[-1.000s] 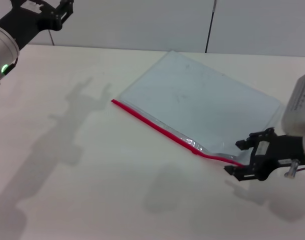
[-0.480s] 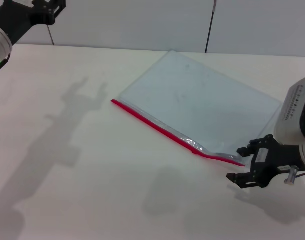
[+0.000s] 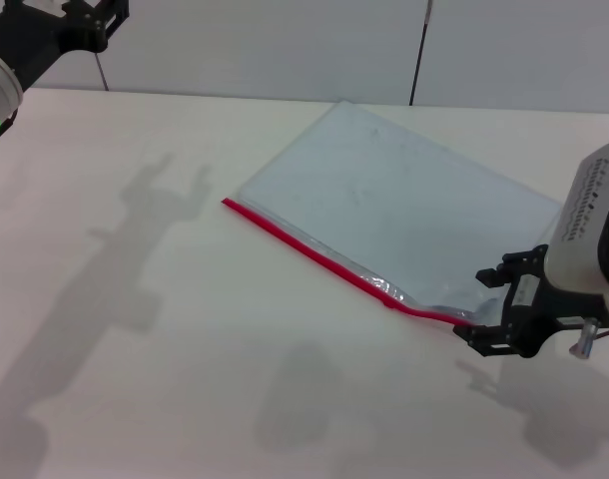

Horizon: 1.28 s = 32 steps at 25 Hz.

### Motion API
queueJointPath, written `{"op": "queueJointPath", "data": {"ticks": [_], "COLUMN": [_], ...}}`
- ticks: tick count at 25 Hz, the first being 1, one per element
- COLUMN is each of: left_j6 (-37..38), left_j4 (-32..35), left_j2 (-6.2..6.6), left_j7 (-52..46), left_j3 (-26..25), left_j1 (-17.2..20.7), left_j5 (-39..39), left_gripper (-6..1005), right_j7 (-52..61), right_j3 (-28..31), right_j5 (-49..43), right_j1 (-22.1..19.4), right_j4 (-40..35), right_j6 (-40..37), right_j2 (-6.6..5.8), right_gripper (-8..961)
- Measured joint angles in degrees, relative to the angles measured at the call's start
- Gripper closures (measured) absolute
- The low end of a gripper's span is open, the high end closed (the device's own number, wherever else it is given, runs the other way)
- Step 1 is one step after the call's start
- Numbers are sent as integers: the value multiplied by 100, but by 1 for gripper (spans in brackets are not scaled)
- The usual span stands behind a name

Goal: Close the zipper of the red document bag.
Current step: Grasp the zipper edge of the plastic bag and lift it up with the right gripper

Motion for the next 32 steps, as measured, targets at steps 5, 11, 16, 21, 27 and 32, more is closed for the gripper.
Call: {"op": "queueJointPath", "data": {"ticks": [5,11,16,21,27,32], "left_j6": [0,-1,-1,-1,-1,0], "left_j4": [4,12,13,13,-10,-1], "left_j2": [0,1,-27,-45,-70,-71], "left_j7": [8,20,20,20,18,18], "left_j3": [-9,-38,-138,-139,-137,-134], "left_j1": [0,0,0,-6,-16,-18], "left_j5": [1,18,77,77,82,82], "left_gripper": [413,413,413,413,413,412], "right_j7": [-29,-196,-415,-419,-433,-442], "right_j3": [-276,-378,-530,-576,-630,-643], "right_j5": [-25,-35,-76,-101,-101,-154], "right_j1": [-168,-388,-478,-381,-266,-243], "right_j4": [-239,-402,-241,146,414,489], "right_j6": [278,413,821,1048,1156,1204], "right_j2": [2,-1,0,-9,-20,-18], "right_gripper": [247,248,248,249,250,250]}}
